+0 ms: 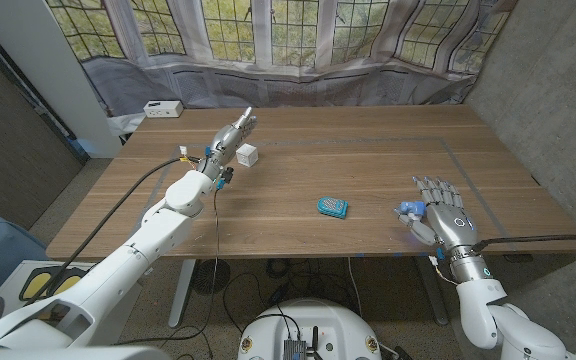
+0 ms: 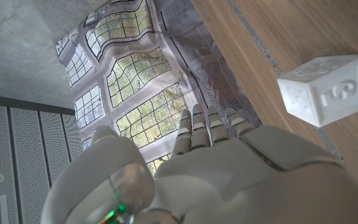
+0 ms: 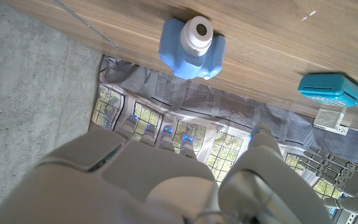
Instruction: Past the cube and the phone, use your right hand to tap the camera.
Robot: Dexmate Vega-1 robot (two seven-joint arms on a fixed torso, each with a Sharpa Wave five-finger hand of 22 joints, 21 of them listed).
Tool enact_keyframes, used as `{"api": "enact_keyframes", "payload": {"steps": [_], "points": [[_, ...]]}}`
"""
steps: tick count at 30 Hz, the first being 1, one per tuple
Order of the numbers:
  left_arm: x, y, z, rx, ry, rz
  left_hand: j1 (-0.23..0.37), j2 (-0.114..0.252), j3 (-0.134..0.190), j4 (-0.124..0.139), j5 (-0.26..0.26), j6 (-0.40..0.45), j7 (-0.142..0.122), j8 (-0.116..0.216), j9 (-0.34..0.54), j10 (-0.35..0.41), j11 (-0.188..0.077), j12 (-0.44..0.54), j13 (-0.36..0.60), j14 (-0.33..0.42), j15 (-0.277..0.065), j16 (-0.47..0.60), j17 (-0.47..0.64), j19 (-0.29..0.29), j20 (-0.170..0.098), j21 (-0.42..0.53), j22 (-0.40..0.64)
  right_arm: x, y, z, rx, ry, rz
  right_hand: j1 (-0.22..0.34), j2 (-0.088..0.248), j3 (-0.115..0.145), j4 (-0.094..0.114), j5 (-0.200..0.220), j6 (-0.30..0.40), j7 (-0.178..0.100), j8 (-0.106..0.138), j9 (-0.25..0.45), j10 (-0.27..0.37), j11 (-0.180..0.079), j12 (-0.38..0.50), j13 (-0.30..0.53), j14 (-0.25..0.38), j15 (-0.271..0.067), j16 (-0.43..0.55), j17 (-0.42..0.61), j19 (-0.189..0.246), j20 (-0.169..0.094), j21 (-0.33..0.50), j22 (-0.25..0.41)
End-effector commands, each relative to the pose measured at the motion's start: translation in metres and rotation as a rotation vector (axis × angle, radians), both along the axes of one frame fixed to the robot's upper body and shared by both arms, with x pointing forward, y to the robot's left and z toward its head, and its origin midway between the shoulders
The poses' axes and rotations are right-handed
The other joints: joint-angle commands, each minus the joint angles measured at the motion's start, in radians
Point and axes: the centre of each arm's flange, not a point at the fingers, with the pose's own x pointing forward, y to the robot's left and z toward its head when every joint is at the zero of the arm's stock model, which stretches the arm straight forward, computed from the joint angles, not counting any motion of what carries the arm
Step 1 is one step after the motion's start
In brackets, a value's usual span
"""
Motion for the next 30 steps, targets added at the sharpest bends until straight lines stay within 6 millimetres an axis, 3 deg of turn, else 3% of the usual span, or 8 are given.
{"api": "enact_keyframes", "payload": {"steps": [1,6,12,15,20,30], "points": [[0.0,0.002,-0.001,-0.005,0.0,-0.002,0.001,-0.002,0.004,0.0,-0.002,0.009,-0.001,0.0,0.002,0.006,-0.003,-0.003,0.006,0.01,0.001,-0.003,0.002,-0.002,0.01,0.001,0.005,0.0,0.003,0.003,0.008,-0.017,0.009,0.002,-0.004,0.004,0.004,-0.004,0.001,0.0,0.015,0.003,-0.017,0.002,-0.003,0.003,-0.063,-0.005,-0.007,0.004,-0.056,-0.004,-0.005,0.002],[0.0,0.002,-0.003,-0.005,0.001,-0.006,0.001,-0.002,0.005,0.0,-0.002,0.011,-0.004,0.0,0.002,0.005,-0.001,-0.003,0.006,0.01,0.0,-0.003,0.002,-0.002,0.011,0.001,0.005,0.0,0.005,0.008,0.017,-0.035,0.021,0.003,-0.004,0.005,0.003,-0.003,0.007,0.004,0.023,0.003,-0.015,0.006,0.001,0.004,-0.057,-0.011,-0.006,0.002,-0.025,-0.051,0.005,0.001],[0.002,0.001,-0.002,0.007,0.002,-0.016,0.001,-0.002,0.005,0.0,-0.002,0.011,-0.004,0.0,0.002,0.006,-0.001,-0.003,0.006,0.01,0.0,-0.003,0.002,-0.002,0.01,0.001,0.005,-0.001,0.009,0.019,0.019,-0.057,0.035,0.006,-0.006,0.006,0.0,-0.003,0.048,0.015,0.04,0.002,-0.003,0.012,0.009,0.003,-0.041,-0.02,-0.004,-0.001,0.022,-0.083,0.016,-0.001],[0.003,-0.001,-0.001,0.015,0.003,-0.024,0.001,-0.002,0.005,0.0,-0.002,0.012,-0.003,0.0,0.002,0.005,-0.001,-0.003,0.006,0.009,0.001,-0.003,0.002,-0.001,0.01,0.001,0.005,-0.001,0.011,0.026,0.034,-0.079,0.05,0.009,-0.008,0.007,-0.002,-0.003,0.092,0.028,0.052,0.002,0.016,0.018,0.017,0.002,-0.02,-0.027,0.0,-0.004,0.076,-0.118,0.028,-0.004],[0.006,-0.001,0.0,0.015,0.003,-0.033,0.001,-0.002,0.005,0.0,-0.002,0.013,-0.002,0.0,0.002,0.006,-0.003,-0.003,0.006,0.009,0.001,-0.003,0.002,-0.002,0.01,0.001,0.005,-0.001,0.016,0.038,0.05,-0.12,0.08,0.014,-0.011,0.008,-0.006,-0.003,0.127,0.032,0.057,0.002,0.026,0.02,0.02,0.001,0.01,-0.036,0.005,-0.008,0.124,-0.133,0.035,-0.007],[0.005,0.005,0.004,0.014,-0.005,-0.03,0.001,-0.002,0.006,-0.001,-0.003,0.013,-0.003,-0.001,0.002,0.005,0.001,-0.003,0.006,0.009,0.0,-0.003,0.002,-0.001,0.009,0.002,0.005,0.004,0.022,0.054,0.095,-0.169,0.128,0.024,-0.016,0.01,-0.012,-0.002,0.089,0.054,0.034,0.001,0.052,0.015,0.025,-0.002,0.059,-0.047,0.011,-0.014,0.209,-0.153,0.05,-0.009]]}}
